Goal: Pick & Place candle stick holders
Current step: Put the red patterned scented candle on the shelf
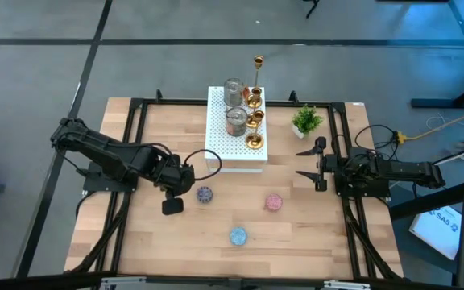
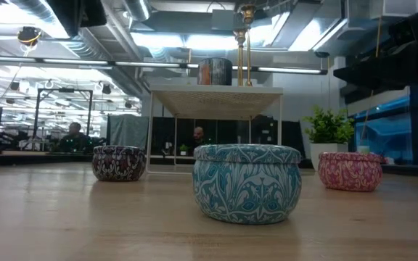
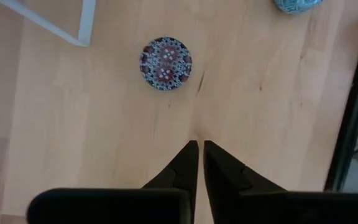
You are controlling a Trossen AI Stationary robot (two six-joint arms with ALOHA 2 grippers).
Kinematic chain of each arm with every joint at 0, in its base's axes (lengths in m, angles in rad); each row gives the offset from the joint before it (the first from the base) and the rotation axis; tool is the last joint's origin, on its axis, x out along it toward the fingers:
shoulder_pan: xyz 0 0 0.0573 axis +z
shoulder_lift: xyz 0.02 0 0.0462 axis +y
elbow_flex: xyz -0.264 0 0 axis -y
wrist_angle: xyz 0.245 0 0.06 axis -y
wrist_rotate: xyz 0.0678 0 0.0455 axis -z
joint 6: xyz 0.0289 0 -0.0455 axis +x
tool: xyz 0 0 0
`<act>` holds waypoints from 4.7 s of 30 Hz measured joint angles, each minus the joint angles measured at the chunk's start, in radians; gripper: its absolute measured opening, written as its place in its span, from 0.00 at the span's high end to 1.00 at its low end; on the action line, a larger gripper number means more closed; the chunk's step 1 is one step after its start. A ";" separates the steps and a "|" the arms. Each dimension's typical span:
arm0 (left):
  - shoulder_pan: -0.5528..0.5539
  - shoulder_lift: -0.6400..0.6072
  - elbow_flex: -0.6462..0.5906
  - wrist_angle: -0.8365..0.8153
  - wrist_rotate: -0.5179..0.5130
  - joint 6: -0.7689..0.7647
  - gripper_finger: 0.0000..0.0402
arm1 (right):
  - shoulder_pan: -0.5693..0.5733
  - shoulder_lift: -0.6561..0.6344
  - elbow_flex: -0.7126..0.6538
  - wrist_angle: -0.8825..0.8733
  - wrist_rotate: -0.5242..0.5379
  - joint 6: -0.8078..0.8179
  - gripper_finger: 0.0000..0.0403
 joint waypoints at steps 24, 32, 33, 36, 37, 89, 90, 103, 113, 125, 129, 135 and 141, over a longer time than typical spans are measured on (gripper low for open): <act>-0.244 0.005 -0.206 0.237 -0.109 -0.154 0.38 | 0.000 0.000 0.000 0.000 0.000 0.000 0.28; -0.246 0.005 -0.358 0.478 -0.161 -0.176 0.38 | 0.000 0.000 0.000 0.000 0.000 0.000 0.28; -0.246 0.005 -0.367 0.512 -0.178 -0.190 0.38 | 0.000 0.000 0.000 0.000 0.000 0.000 0.28; -0.246 0.005 -0.385 0.607 -0.256 -0.206 0.38 | 0.000 0.000 0.000 0.000 0.000 0.000 0.28; -0.246 0.005 -0.385 0.633 -0.283 -0.199 0.38 | 0.000 0.000 0.000 0.000 0.000 0.000 0.28; 0.062 0.232 -0.385 0.681 -0.159 0.042 0.00 | 0.000 0.000 0.000 0.000 0.000 0.000 0.28; 0.062 0.240 -0.385 0.688 -0.147 0.042 0.00 | 0.000 0.000 0.000 0.000 0.000 0.000 0.28; 0.054 0.320 -0.385 0.751 -0.103 0.080 0.00 | 0.000 0.000 0.000 0.000 0.000 0.000 0.28; 0.054 0.320 -0.385 0.792 -0.162 0.082 0.03 | 0.000 0.000 0.000 0.000 0.000 0.000 0.28; 0.056 0.320 -0.385 0.779 -0.202 0.056 0.28 | 0.000 0.000 0.000 0.000 0.000 0.000 0.28; 0.056 0.320 -0.385 0.779 -0.205 0.063 0.29 | 0.000 0.000 0.000 0.000 0.000 0.000 0.28; 0.055 0.319 -0.385 0.779 -0.200 0.080 0.27 | 0.000 0.000 0.000 0.000 0.000 0.000 0.28; 0.055 0.314 -0.385 0.778 -0.199 0.083 0.29 | 0.000 0.000 0.000 0.000 0.000 0.000 0.28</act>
